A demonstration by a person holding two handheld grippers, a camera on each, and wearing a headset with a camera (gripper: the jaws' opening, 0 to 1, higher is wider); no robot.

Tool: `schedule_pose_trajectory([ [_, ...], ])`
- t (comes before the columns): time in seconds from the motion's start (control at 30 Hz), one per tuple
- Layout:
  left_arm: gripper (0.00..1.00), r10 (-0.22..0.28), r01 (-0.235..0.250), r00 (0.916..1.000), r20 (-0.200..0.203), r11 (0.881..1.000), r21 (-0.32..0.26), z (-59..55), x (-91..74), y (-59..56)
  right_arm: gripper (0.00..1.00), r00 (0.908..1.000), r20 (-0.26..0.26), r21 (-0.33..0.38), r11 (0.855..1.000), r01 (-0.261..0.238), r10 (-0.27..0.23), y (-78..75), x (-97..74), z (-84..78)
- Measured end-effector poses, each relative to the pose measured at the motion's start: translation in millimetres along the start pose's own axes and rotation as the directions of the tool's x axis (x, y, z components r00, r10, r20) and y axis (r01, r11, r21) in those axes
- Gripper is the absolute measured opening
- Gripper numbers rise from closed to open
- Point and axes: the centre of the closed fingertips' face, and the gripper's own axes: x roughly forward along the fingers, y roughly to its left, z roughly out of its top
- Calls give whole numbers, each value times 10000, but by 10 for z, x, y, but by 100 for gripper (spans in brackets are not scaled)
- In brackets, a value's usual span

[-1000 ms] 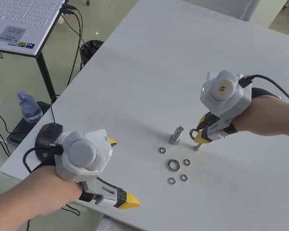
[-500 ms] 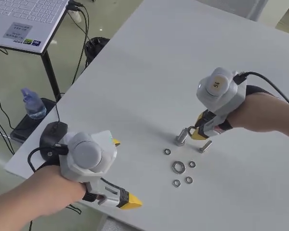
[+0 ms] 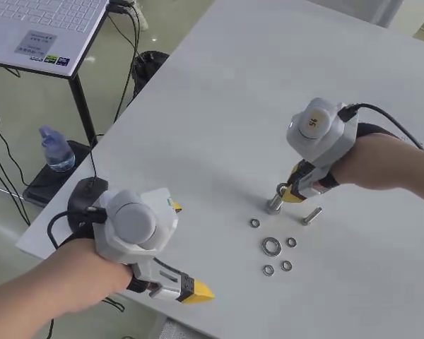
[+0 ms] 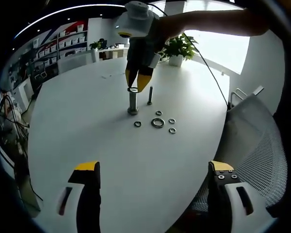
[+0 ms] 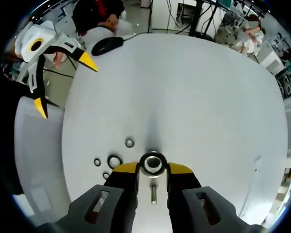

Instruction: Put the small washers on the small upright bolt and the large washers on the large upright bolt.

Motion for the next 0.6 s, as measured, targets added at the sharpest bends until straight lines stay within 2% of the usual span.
schedule_pose_trajectory([
  [0.23,91,-44,43,9999,-160,10000,-44,-70,-14,33,22,10000,-47,97,9999,-77,78,6,32,22],
  [0.43,90,-22,22,9999,-137,10000,-5,-60,-30,41,22,9998,-188,2,10000,-66,66,11,64,3],
  [0.53,90,79,-79,10000,54,10000,-38,-18,-43,68,22,9997,-235,3,10000,-48,48,2,79,-5],
  [0.6,90,46,-46,10000,45,10000,-36,-23,-30,67,22,9996,-290,19,10000,-6,7,-4,114,-11],
])
